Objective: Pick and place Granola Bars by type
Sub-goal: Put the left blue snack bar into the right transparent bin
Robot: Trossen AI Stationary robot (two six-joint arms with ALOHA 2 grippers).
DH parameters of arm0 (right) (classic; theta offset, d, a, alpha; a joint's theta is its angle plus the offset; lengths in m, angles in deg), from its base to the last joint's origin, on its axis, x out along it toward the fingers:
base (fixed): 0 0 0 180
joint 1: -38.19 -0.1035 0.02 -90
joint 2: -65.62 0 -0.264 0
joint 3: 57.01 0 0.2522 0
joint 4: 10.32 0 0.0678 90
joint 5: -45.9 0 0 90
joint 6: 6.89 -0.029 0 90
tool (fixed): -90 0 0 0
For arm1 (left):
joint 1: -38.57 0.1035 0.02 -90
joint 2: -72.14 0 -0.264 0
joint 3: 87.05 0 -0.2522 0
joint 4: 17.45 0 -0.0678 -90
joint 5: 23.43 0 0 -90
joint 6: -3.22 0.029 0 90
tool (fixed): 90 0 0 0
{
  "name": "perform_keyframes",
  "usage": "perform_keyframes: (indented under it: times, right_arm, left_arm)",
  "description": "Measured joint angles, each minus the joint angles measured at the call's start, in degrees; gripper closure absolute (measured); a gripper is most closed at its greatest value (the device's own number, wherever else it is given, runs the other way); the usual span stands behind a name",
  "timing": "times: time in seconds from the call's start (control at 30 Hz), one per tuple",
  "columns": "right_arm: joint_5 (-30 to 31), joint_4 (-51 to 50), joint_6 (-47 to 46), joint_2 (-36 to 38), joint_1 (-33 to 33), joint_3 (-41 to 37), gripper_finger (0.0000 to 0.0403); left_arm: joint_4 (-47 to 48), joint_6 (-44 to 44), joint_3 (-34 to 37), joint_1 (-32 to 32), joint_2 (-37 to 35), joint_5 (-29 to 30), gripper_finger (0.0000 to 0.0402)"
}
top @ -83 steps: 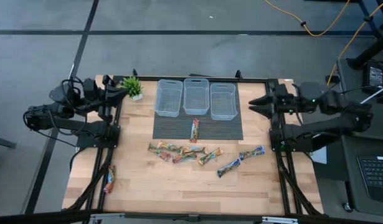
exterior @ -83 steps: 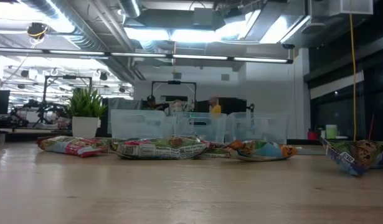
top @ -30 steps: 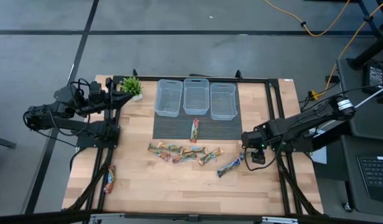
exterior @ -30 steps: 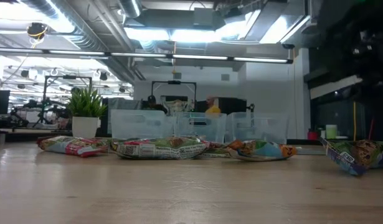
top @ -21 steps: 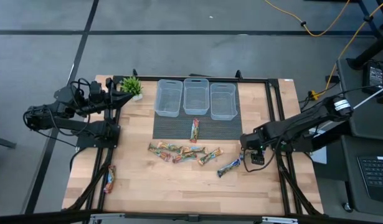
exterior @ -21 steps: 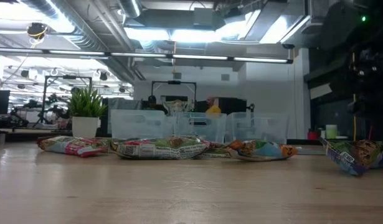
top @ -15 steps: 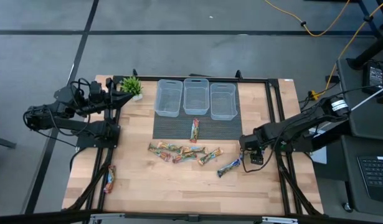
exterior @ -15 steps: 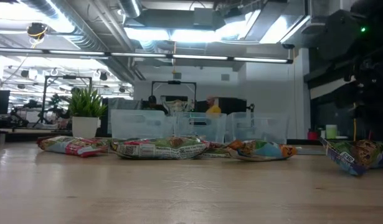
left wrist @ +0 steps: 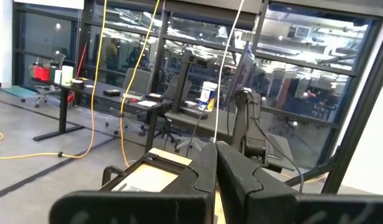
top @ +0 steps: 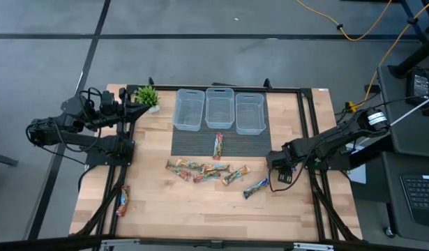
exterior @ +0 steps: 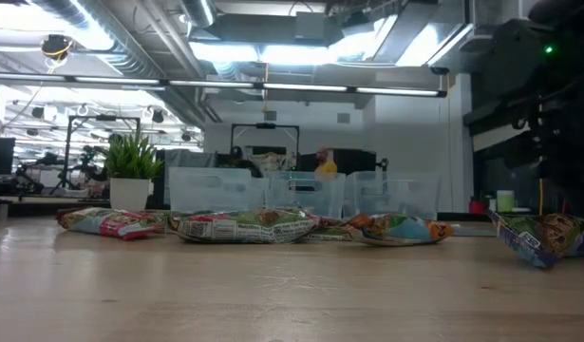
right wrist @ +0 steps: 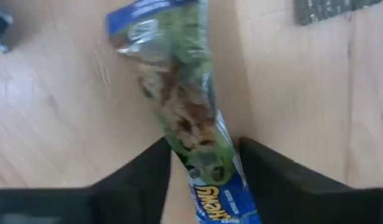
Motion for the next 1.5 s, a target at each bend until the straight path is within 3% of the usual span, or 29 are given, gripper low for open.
perform_keyframes:
  times: [0.2, 0.33, 0.47, 0.63, 1.0, 1.23, 1.5]
  right_arm:
    - [-0.70, 0.75, -1.43, 0.00, 0.01, 0.35, 0.0320]
    - [-2.12, 0.23, -1.98, -0.09, 0.00, 2.61, 0.0354]
    - [-1.62, -1.71, -0.60, -0.07, 0.01, 8.15, 0.0354]
    - [3.37, -7.77, 3.58, -0.02, 2.31, 19.29, 0.0349]
    - [8.66, -19.03, 11.17, 0.02, 16.73, 49.08, 0.0351]
    - [4.69, -32.79, 10.40, -2.37, 26.17, 66.34, 0.0349]
    - [6.75, -44.55, 15.95, -7.91, 30.27, 80.01, 0.0348]
  left_arm:
    - [0.69, 0.06, 0.00, -0.01, 0.02, 0.00, 0.0398]
    - [0.71, 0.15, 0.00, -0.02, 0.00, 0.00, 0.0398]
    - [0.78, 0.19, 0.00, -0.01, 0.01, 0.00, 0.0398]
    - [2.31, 0.19, 0.00, -0.02, 0.02, 0.00, 0.0398]
    - [2.81, 0.02, 0.00, 0.00, 0.02, 0.00, 0.0398]
    - [2.81, -1.17, 0.00, -0.01, 0.02, 0.00, 0.0397]
    - [2.81, -1.34, 0.00, -0.01, 0.02, 0.01, 0.0398]
